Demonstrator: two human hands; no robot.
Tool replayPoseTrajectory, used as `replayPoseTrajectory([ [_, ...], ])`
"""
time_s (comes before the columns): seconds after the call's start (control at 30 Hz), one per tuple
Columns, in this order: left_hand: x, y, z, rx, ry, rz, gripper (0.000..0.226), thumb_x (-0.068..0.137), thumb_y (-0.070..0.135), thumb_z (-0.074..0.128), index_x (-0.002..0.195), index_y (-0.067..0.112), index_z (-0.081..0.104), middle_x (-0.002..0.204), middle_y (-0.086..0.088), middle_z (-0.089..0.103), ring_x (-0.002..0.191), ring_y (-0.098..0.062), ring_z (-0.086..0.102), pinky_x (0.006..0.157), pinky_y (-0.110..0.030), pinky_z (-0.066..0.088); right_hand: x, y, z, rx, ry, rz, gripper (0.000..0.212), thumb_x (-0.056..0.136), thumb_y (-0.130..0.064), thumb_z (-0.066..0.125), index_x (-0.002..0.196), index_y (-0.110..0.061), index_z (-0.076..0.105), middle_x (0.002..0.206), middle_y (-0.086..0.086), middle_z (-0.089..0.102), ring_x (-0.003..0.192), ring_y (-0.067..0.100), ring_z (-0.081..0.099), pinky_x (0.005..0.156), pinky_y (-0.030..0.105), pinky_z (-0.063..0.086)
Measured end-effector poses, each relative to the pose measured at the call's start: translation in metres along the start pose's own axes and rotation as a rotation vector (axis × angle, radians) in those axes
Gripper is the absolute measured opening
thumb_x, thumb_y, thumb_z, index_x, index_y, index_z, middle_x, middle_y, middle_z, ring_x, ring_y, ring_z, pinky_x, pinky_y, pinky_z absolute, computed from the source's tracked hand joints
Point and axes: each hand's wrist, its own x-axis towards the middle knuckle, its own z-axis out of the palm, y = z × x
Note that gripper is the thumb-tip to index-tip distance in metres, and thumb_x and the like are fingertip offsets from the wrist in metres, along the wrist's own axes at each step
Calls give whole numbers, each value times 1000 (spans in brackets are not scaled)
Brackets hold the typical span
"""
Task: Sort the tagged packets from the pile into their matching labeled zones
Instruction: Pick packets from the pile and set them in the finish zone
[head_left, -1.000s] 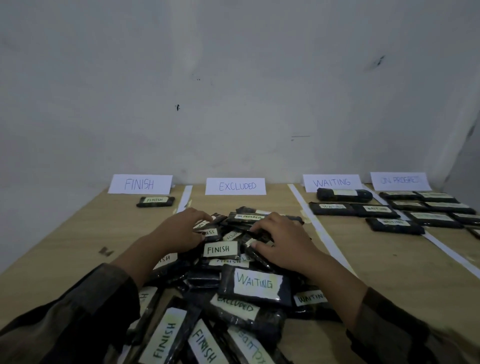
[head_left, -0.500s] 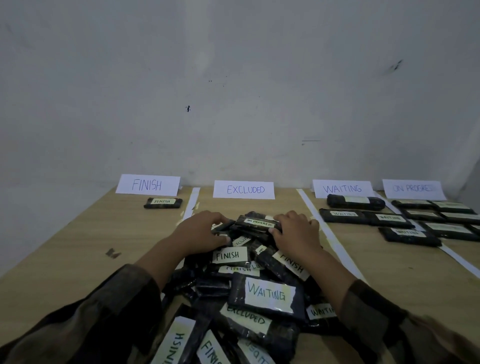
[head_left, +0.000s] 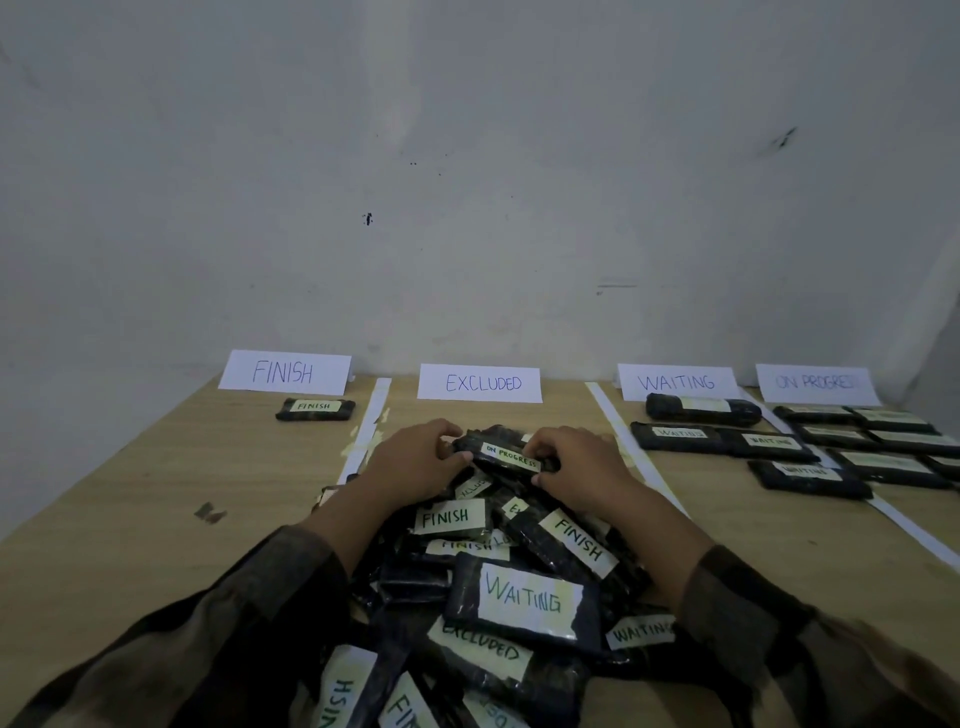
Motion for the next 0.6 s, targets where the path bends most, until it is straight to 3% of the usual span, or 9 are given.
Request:
replayPoseTrajectory([
  [0.2,3,8,8,-260,105,-101,12,82,42,67,89,34,61,92,5,67,91,-17,64,86,-38,53,-4,0,0,24,12,-92,26,82,-28,70,105,-34,62,108,-9,58,103,14,55,99,36,35],
  [0.3,1,11,9,-421,109,-147,15,83,26,69,95,26,61,85,-2,68,71,-15,61,68,-28,50,-5,2,2,18,49,-137,27,80,-28,72,104,-34,60,103,-12,50,100,14,53,99,34,32],
  [0.47,-4,12,0,-571,118,-88,29,84,13,69,107,24,54,72,-3,64,35,3,45,35,-13,32,-5,4,3,39,126,-204,52,77,-27,72,122,-33,47,123,-7,51,107,20,53,92,33,40],
  [0.53,-5,13,-3,-554,125,-57,28,85,15,68,108,24,55,73,-3,65,39,3,47,34,-10,33,-6,4,-1,-1,150,-238,59,79,-28,70,131,-30,44,127,-6,53,112,19,52,97,34,40],
  [0.6,-4,13,-5,-518,133,-27,27,84,17,69,108,24,58,75,-5,66,55,-4,55,44,-9,39,-6,5,-7,-44,168,-269,58,80,-28,69,134,-26,45,128,-6,53,115,16,51,100,34,39],
])
